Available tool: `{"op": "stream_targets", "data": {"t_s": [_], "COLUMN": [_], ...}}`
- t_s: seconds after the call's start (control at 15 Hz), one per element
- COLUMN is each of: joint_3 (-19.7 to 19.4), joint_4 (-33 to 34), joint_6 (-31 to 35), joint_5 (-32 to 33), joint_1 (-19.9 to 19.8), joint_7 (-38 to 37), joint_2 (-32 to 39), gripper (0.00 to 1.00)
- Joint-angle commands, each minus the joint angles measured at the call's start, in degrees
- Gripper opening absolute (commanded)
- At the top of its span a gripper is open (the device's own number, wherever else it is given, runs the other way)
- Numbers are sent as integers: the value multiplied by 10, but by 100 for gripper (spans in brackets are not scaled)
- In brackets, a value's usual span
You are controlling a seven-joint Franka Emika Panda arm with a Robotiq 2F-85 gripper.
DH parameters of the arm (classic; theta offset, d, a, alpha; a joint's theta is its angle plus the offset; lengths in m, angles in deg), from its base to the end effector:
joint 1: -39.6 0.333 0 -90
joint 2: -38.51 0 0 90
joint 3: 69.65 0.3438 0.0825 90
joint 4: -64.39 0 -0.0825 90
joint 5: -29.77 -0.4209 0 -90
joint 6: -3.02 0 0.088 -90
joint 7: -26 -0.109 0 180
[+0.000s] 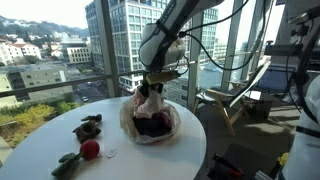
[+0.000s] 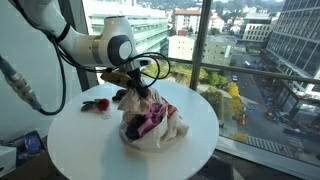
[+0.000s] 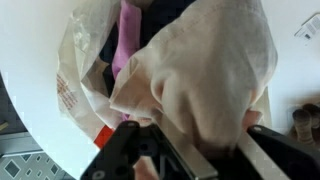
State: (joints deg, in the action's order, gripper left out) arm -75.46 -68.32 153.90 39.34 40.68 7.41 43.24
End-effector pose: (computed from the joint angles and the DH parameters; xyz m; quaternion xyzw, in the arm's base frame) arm 0.5651 -0.0426 0.3290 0.9828 -0.1331 0.1221 0.0385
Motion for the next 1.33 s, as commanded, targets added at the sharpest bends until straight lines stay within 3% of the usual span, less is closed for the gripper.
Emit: {"op": "stream_targets", "data": {"t_s": [0.0,0.4,0.67,0.87,1.27], "joint_3": [-2,-24,-84,-98,1], "joint_4": [8,25,61,84,107], "joint_6": [23,89,139,155,120], "joint_5": [40,61,101,67,-101], "joint_1": [-9,-2,25,33,-45], "joint_7": [-36,-60,-95,-79,22], "joint_2": [17,98,172,217,239], "gripper": [13,13,14,13,13]}}
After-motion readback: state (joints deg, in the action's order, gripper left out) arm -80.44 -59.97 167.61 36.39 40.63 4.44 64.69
